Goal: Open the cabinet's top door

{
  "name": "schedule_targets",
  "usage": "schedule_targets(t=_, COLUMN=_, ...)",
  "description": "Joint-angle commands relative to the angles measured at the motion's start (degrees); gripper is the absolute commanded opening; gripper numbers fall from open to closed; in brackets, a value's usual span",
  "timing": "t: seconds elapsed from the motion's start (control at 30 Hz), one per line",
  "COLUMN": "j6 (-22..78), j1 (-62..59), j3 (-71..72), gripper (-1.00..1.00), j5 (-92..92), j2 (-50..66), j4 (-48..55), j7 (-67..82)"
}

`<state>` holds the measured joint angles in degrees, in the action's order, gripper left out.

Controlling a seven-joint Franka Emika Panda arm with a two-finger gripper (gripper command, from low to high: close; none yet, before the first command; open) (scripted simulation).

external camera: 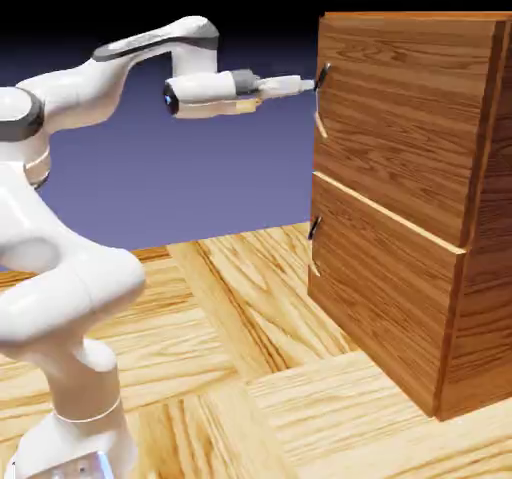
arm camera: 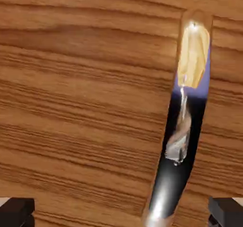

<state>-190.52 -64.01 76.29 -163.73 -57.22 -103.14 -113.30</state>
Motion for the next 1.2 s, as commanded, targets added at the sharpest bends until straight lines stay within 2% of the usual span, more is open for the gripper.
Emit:
schedule_targets(t=0.0, j6=-0.23, j1=-0.89, j3=1.05, gripper=0.0, j5=-2.26, j2=-0.34, j4=0.8, j7=-0.98)
schedule_targets(t=0.2, j6=0.3, j1=-10.94, j3=6.39, gripper=0.0, j5=-2.27, j2=1.31, j4=8.85, j7=-0.78)
schedule_targets(t=0.23, j6=0.3, j1=-10.94, j3=6.39, gripper=-1.0, j5=-2.27, j2=1.31, j4=8.85, j7=-0.78)
schedule_targets(t=0.73, j6=15.02, j1=18.04, j3=-9.98, gripper=-1.0, j5=2.74, j2=4.43, j4=-17.44, j7=2.5)
schedule_targets(t=1.17, j6=23.71, j1=45.04, j3=-28.92, gripper=-1.0, j5=14.01, j2=2.83, j4=-36.74, j7=1.66)
